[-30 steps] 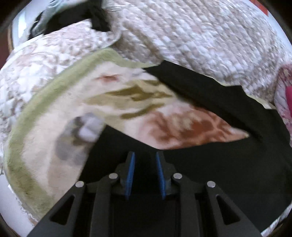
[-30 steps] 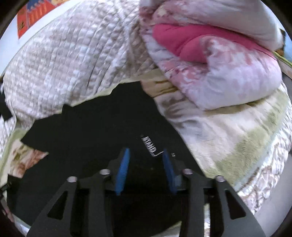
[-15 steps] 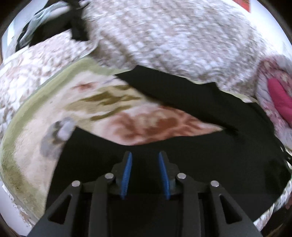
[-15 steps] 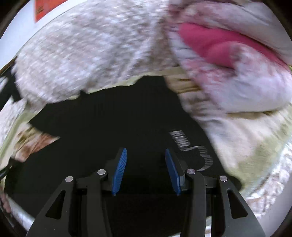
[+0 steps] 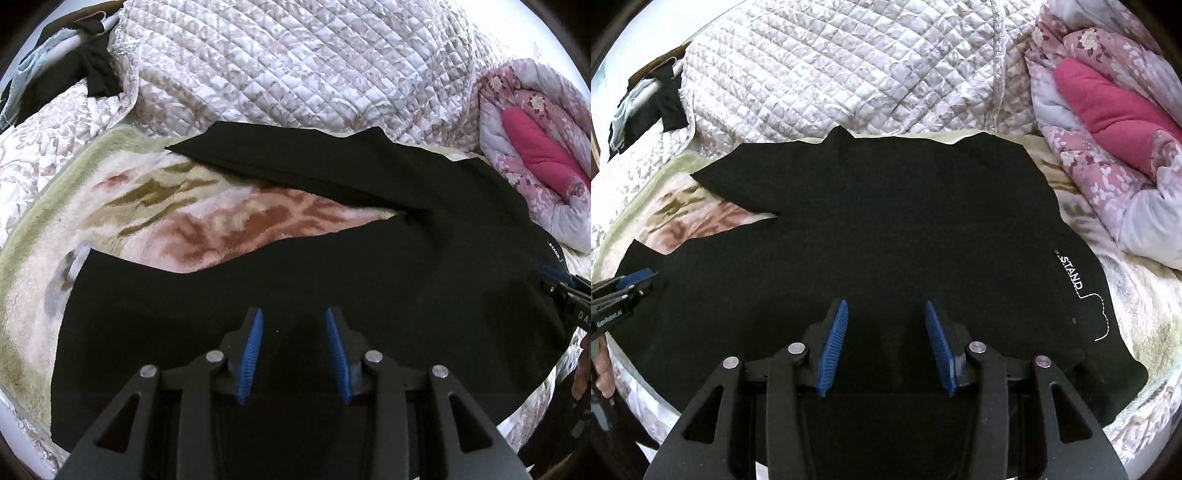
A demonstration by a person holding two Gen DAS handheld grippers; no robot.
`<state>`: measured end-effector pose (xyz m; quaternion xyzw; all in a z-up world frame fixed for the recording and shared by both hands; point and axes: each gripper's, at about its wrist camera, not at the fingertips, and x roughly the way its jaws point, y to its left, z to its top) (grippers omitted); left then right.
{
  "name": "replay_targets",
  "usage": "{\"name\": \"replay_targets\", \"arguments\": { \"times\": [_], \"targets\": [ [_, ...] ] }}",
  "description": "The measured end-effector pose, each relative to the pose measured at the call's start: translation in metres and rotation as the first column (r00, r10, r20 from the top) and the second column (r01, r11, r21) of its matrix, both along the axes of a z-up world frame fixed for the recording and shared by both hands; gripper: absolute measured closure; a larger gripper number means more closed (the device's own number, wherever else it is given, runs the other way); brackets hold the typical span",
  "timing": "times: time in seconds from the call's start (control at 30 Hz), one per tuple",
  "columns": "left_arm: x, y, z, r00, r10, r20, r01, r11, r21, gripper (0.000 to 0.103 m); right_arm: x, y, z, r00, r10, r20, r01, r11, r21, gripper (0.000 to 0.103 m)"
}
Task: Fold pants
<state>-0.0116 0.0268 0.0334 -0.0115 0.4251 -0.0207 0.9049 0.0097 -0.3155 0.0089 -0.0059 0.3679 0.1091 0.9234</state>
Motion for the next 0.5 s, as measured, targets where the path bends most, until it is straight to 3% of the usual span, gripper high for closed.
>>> {"name": "replay_targets", "arguments": {
  "times": [0.3, 0.5],
  "targets": [
    [0.022, -0.005, 0.006, 0.996, -0.069, -0.048, 0.069, 0.998, -0.002, 0.064, 0.017, 0.005, 0.014, 0.998, 0.042, -0.045, -0.041, 0.999, 0.012, 0.056],
    [0.070, -0.007, 0.025, 0.989, -0.141, -0.039, 0.141, 0.990, -0.013, 0.048, 0.063, 0.001, 0.035, 0.988, 0.134, -0.076, -0.132, 0.991, 0.022, 0.049]
  ]
}}
